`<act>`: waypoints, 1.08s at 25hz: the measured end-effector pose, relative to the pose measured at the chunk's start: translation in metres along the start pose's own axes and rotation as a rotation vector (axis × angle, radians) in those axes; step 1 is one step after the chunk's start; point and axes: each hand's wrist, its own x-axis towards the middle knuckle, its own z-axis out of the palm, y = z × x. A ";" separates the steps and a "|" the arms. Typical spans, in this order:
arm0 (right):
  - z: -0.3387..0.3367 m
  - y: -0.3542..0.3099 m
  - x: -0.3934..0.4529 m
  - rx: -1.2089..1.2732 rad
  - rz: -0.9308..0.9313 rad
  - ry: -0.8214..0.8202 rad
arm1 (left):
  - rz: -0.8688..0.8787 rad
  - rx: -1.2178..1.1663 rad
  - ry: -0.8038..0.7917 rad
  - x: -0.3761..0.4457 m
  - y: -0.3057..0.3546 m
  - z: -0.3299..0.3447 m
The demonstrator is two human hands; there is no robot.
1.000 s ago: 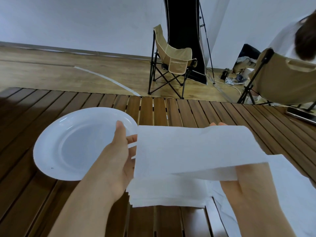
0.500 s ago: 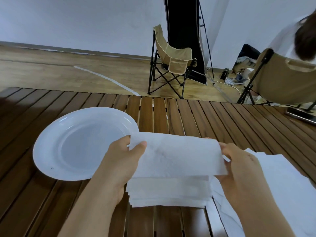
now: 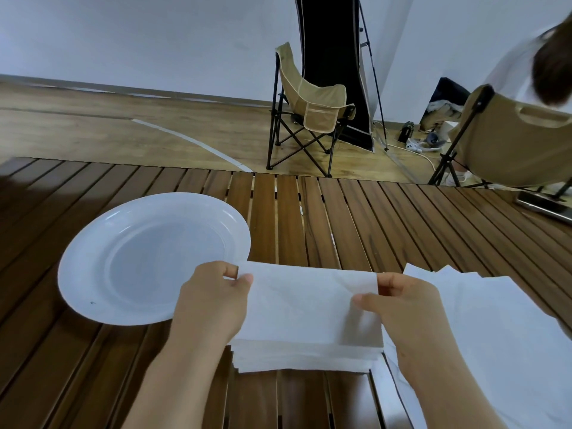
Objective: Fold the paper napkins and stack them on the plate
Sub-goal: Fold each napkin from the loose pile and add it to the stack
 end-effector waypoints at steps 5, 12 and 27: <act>0.004 0.004 0.001 -0.145 -0.058 0.062 | -0.040 0.097 0.024 0.002 -0.006 0.005; -0.003 0.005 0.004 -0.396 -0.138 0.102 | -0.023 0.102 0.095 0.000 -0.007 0.005; -0.012 0.040 0.019 -0.922 0.065 -0.264 | 0.121 0.082 0.060 -0.005 -0.003 0.006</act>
